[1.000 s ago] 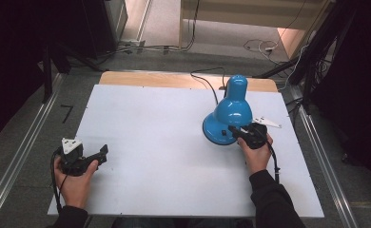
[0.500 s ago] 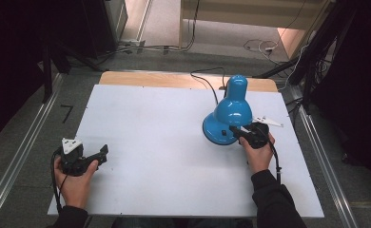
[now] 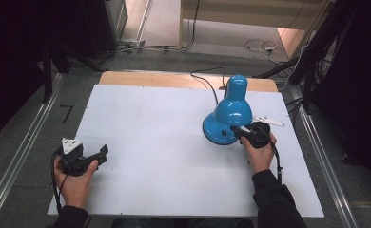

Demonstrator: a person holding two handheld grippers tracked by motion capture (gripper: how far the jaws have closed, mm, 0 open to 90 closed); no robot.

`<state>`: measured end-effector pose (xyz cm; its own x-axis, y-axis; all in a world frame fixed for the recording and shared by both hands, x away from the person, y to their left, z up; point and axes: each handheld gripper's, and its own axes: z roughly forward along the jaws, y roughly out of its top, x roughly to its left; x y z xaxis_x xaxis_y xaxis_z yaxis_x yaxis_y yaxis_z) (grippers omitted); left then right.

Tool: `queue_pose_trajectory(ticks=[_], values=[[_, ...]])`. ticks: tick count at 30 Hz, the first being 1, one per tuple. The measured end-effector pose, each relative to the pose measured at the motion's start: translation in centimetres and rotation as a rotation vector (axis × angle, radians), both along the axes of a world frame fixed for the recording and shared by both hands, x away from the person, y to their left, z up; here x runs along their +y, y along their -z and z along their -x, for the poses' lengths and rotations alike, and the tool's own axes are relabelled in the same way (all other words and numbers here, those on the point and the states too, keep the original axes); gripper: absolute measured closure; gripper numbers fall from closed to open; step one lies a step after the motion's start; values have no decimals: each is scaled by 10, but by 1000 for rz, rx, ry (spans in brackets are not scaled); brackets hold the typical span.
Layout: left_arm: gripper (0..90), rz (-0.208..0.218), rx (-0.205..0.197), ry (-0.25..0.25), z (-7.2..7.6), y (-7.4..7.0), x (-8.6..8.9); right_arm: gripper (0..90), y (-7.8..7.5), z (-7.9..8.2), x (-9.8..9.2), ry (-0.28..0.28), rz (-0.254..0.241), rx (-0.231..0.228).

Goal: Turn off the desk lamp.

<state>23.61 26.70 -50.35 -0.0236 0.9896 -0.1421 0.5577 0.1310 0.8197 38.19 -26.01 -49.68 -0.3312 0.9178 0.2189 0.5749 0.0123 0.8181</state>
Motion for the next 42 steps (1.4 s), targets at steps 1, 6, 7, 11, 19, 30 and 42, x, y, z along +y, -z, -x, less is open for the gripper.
queue_pose_trajectory(ticks=[1,6,7,11,19,30,42], values=[[117,0,1,0,0,0,0,296,0,0,0,2,0,-1],[117,0,-1,0,0,0,0,289,-1,0,-2,8,1,-1],[117,-1,0,1,0,0,0,289,-1,0,-3,9,1,-2],[117,0,-1,0,0,0,0,284,-2,0,-4,12,2,1],[117,1,-1,1,0,0,0,274,-4,1,-9,18,0,1],[117,3,-2,1,0,-1,0,256,-9,5,-14,18,16,-3],[117,7,-3,1,1,-1,1,247,-8,9,-23,28,24,1]])
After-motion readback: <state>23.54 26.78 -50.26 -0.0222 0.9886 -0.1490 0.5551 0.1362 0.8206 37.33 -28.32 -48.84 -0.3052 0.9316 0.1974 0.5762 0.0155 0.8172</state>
